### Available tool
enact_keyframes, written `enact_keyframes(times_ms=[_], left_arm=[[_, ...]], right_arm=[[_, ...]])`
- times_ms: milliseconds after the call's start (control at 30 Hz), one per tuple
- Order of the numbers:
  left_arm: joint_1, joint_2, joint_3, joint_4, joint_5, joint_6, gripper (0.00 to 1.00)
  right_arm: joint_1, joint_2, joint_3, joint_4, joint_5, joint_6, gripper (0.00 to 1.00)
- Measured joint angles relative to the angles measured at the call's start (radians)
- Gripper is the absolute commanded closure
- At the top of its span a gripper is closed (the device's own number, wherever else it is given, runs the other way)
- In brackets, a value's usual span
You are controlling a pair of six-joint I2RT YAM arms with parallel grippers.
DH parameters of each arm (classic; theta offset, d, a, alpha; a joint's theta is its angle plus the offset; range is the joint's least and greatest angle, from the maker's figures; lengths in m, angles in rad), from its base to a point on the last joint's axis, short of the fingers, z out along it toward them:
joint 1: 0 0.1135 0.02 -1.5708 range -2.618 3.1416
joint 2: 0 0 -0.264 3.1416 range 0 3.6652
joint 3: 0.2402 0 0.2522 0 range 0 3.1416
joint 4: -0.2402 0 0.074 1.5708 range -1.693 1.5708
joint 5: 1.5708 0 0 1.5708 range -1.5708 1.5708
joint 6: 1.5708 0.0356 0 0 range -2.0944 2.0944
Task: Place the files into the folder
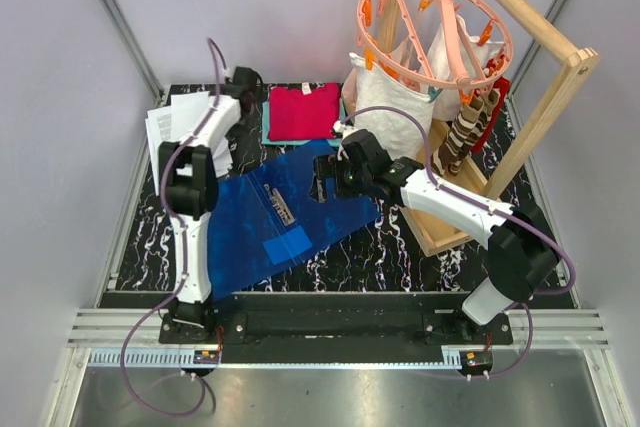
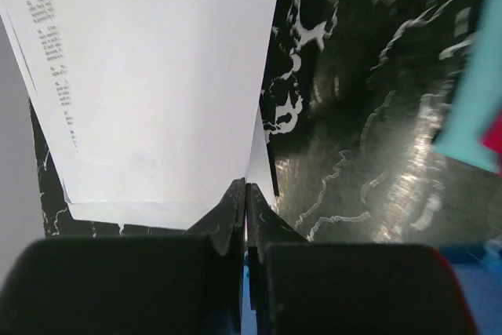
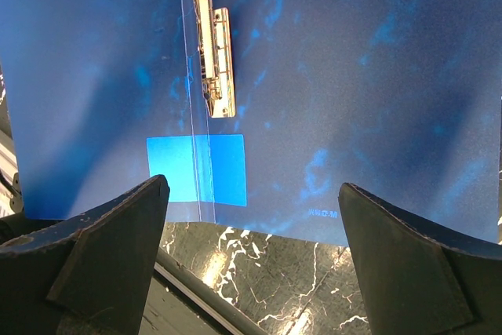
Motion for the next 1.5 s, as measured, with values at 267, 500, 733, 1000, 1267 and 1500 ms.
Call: enact_keyframes(times_ms=[267, 500, 733, 1000, 1267, 1500], left_arm=[[0.127, -0.331, 0.083, -0.019, 0.385, -0.084, 1.00], [0.154, -0.618, -0.170, 0.084, 0.821, -0.243, 1.00], [0.129, -0.634, -0.352, 0.122, 0.942, -0.312, 0.84], [0.239, -0.715, -0.544, 0.177, 0.788, -0.367, 0.59], [0.474, -0.645, -0.554, 0.270, 0.677, -0.448, 0.69], [0.538, -0.397, -0.461, 0.281, 0.684, -0.517, 0.71]], right_arm=[[-0.001, 0.000, 0.000, -0.001, 0.009, 0.000, 0.00], [-0.026, 0.000, 0.000, -0.002, 0.009, 0.000, 0.00], [-0.032, -0.004, -0.010, -0.002, 0.009, 0.001, 0.01], [-0.034, 0.145, 0.108, 0.038, -0.056, 0.038, 0.00], [-0.032, 0.562, 0.594, 0.085, -0.155, 0.115, 0.04], [-0.006, 0.993, 1.233, 0.085, -0.161, 0.232, 0.02]])
